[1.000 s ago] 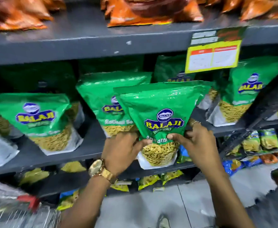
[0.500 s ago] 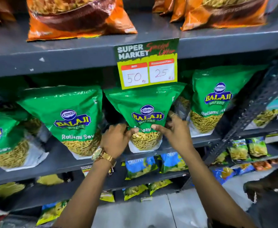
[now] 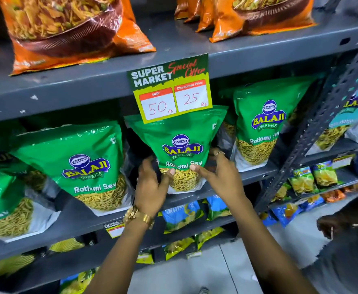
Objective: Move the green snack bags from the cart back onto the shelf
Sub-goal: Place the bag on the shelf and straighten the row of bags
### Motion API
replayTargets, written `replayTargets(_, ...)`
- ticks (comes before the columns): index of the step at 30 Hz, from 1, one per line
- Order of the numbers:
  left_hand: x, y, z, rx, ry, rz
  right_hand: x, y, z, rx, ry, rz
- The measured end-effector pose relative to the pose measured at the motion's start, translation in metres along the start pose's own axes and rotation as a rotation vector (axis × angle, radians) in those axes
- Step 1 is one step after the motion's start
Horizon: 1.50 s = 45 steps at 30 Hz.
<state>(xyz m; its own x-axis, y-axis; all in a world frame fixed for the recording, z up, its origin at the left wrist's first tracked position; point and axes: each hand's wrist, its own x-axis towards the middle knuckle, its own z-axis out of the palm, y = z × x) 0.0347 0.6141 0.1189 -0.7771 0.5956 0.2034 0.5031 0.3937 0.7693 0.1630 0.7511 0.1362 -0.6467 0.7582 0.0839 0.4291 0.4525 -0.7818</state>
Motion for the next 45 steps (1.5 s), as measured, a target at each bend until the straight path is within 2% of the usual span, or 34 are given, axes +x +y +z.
replayTargets(2, -0.018, 0.005, 0.004, -0.055, 0.187, 0.029, -0.006, 0.002, -0.007, 0.06, 0.028, 0.003)
replayTargets(4, -0.034, 0.011, 0.007, -0.153, 0.28, 0.132, -0.016, 0.005, -0.017, 0.119, 0.098, 0.011)
replayTargets(7, -0.05, 0.022, 0.024, -0.219, 0.189, 0.31, -0.024, 0.02, -0.036, 0.165, 0.25, 0.015)
replayTargets(11, -0.055, 0.054, 0.066, -0.203, -0.03, 0.471, -0.01, 0.055, -0.065, 0.197, 0.426, 0.031)
replayTargets(13, -0.048, 0.065, 0.092, -0.214, -0.133, 0.381, 0.001, 0.079, -0.072, 0.223, 0.419, 0.094)
replayTargets(16, -0.035, 0.08, 0.129, -0.424, -0.273, 0.057, 0.016, 0.108, -0.075, 0.254, 0.307, 0.173)
replayTargets(18, -0.022, 0.089, 0.151, -0.473, -0.3, -0.101, 0.025, 0.123, -0.076, 0.25, 0.242, 0.2)
replayTargets(20, -0.005, 0.093, 0.171, -0.464, -0.298, -0.173, 0.038, 0.138, -0.081, 0.284, 0.183, 0.222)
replayTargets(23, 0.022, 0.091, 0.195, -0.512, -0.245, -0.173, 0.059, 0.147, -0.09, 0.413, 0.088, 0.202)
replayTargets(27, 0.044, 0.088, 0.208, -0.508, -0.252, -0.204, 0.082, 0.148, -0.094, 0.592, 0.103, 0.138)
replayTargets(33, 0.062, 0.098, 0.209, -0.617, -0.293, -0.115, 0.101, 0.144, -0.098, 0.793, 0.034, 0.08)
replayTargets(36, 0.066, 0.099, 0.212, -0.628, -0.325, -0.146, 0.108, 0.152, -0.095, 0.794, -0.04, 0.063)
replayTargets(41, 0.064, 0.097, 0.209, -0.585, -0.319, -0.185, 0.106, 0.157, -0.097, 0.662, -0.14, 0.028)
replayTargets(45, 0.061, 0.1, 0.211, -0.573, -0.318, -0.164, 0.106, 0.162, -0.097, 0.662, -0.157, 0.014)
